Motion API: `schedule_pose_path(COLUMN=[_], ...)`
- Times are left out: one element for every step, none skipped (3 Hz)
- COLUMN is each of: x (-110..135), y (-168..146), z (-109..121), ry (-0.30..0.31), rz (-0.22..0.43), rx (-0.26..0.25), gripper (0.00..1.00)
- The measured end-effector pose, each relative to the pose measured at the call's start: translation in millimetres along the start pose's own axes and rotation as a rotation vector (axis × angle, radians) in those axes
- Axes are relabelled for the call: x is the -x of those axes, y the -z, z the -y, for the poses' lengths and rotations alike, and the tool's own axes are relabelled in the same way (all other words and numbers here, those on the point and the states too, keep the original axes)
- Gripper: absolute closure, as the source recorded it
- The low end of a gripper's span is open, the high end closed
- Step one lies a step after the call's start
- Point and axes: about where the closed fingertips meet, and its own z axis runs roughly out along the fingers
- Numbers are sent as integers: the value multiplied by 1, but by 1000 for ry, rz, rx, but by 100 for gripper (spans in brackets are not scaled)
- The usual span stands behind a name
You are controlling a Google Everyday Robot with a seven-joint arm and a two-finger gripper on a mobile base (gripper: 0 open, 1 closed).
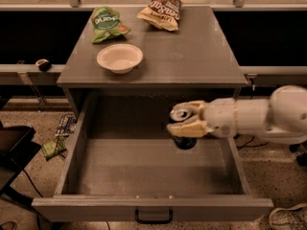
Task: Pick pepsi can from top drawer and place on counter
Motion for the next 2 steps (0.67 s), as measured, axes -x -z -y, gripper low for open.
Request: schedule_pose_path(x=[58,105], y=[59,90], z=[16,65], ry=[-26,-91], rz=[28,104], rx=[-61,-136], gripper=[100,100])
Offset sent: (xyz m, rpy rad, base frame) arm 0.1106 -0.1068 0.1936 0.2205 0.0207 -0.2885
